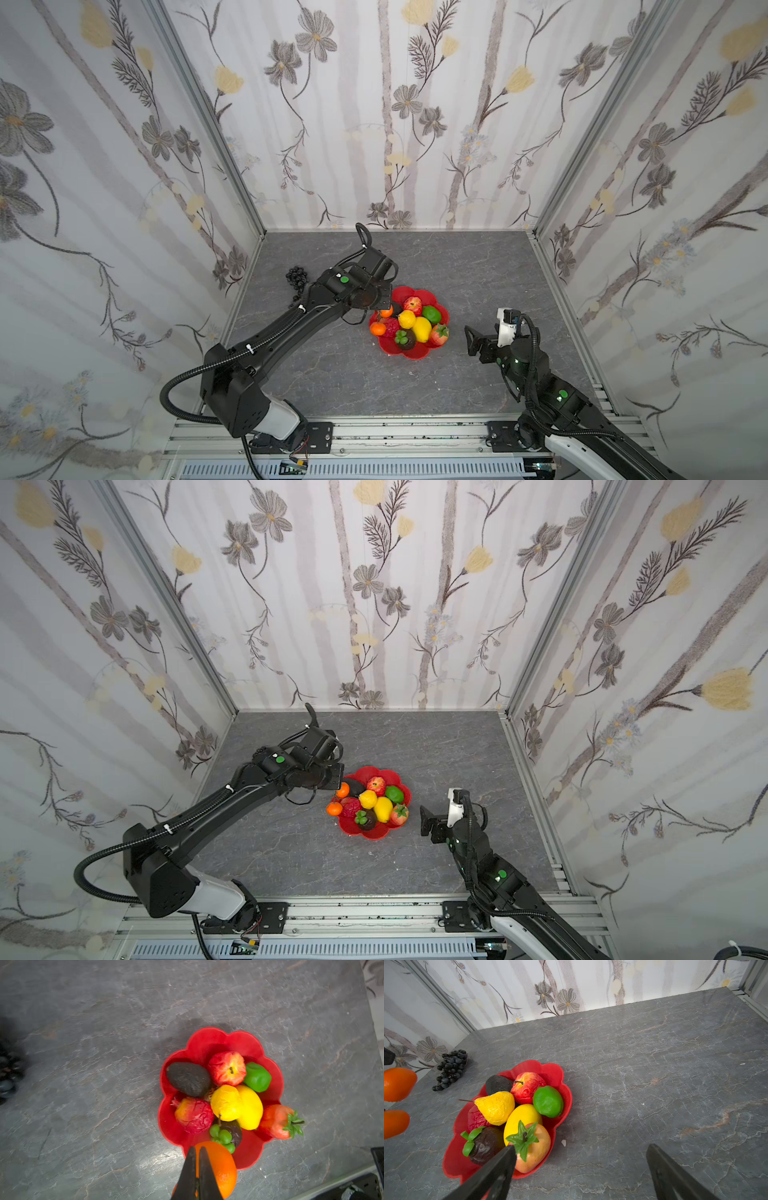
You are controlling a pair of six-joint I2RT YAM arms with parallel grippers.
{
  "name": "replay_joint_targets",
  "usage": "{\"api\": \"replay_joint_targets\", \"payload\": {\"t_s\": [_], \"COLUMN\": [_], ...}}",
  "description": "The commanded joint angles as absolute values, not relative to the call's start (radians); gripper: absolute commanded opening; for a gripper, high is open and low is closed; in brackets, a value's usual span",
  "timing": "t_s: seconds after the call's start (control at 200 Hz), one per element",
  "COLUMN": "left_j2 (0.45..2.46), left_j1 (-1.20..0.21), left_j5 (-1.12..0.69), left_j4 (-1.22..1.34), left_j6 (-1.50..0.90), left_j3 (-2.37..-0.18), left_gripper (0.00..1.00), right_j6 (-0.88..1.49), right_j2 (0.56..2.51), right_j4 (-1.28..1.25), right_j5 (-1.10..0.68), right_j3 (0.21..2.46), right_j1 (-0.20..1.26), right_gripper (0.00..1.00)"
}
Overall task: Arrange fruit in a fruit bowl
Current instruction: Place the fruits in the fruit bowl.
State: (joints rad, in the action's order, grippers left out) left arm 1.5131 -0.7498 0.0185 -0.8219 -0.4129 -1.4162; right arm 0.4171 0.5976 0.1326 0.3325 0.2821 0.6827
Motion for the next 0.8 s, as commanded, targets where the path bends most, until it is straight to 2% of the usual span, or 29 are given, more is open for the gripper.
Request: {"api": "replay_joint_targets", "payload": {"t_s": [0.0, 0.31, 0.565, 0.794], "left_j2": [1.573, 1.781, 1.800, 1.868], "left_j1": [-0.810, -0.928, -0.971, -1.003], "left_j5": [-0.031, -0.046, -0.143, -0.124], "left_j4": [-0.840, -0.943, -0.900, -1.042], "left_j6": [-0.291, 0.059, 0.315, 0.519], "left_j3": [-1.485, -1.642, -1.634, -1.677], "left_gripper": [0.00, 0.00, 0.00, 0.00], "right_j6": [0.411, 0.410, 0.410, 0.411], "right_j2": [0.591, 0.585, 0.576, 0.578], "right_j4": [0.109, 0.112, 0.118, 0.116], "right_j5": [0.354, 0.353, 0.355, 0.353], "right_j3": [0.281, 0.280, 0.281, 0.279], "right_j1": [0.683, 0.683, 0.683, 0.683], "right_gripper": [0.98, 0.98, 0.98, 0.98]}}
